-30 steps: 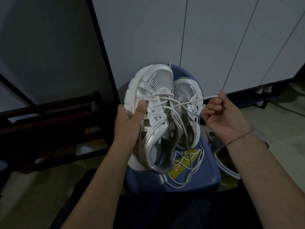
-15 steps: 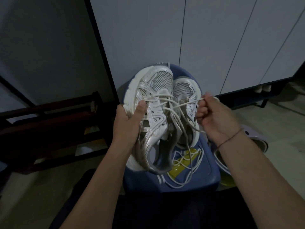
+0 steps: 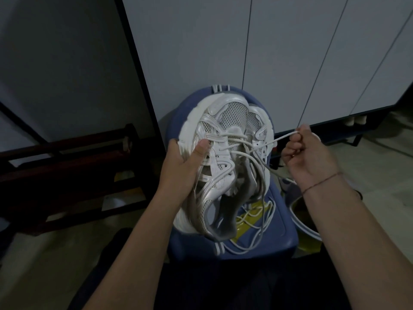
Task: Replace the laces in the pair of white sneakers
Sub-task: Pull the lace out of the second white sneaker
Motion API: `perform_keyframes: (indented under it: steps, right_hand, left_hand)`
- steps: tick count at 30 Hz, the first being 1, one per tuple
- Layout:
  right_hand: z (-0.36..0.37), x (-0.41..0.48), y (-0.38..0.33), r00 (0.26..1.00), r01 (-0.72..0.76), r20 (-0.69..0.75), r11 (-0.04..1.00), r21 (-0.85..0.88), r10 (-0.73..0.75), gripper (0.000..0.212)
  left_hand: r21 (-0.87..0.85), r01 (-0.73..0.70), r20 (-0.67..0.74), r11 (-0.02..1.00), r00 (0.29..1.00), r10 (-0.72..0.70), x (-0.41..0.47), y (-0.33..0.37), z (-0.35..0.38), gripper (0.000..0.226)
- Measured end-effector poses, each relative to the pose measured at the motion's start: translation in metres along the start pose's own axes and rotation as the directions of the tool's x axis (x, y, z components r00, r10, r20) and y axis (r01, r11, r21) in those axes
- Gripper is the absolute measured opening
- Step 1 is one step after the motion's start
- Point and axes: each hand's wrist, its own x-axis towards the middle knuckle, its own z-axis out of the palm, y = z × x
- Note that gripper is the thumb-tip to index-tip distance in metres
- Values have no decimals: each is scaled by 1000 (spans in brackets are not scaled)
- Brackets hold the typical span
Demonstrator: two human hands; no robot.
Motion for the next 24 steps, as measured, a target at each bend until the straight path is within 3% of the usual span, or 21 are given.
perform_keyframes:
  steps: [4, 9, 13, 17, 19, 22, 24]
  right_hand:
    - [7, -8, 8, 993, 118, 19, 972, -203, -116, 30]
    - [14, -29, 34, 968, 156, 246, 868, -471, -41, 21]
    - [18, -30, 38, 974, 191, 190, 895, -403, -122, 24]
    - [11, -14, 21, 974, 220, -13, 951, -216, -228, 27]
    - [3, -3, 7, 971, 206, -73, 954, -219, -226, 28]
    - [-1, -7, 12, 991, 129, 30, 911, -393, -127, 27]
    - [0, -14, 22, 993, 105, 111, 799, -592, -48, 30]
  left_hand:
    - [-18, 3, -7, 1000, 1000, -3, 0, -1, -2, 31]
    - [-80, 33, -39, 996, 999, -36, -1, 0, -4, 36]
    - [-84, 43, -29, 996, 999, -45, -1, 1, -3, 35]
    - [-67, 38, -31, 997, 999, -41, 0, 1, -5, 29]
    - [-44, 38, -72, 998, 997, -41, 3, 1, -12, 32]
    - [-5, 34, -101, 999, 994, -34, 8, 0, -19, 36]
    - [5, 41, -93, 999, 995, -40, 8, 0, -18, 36]
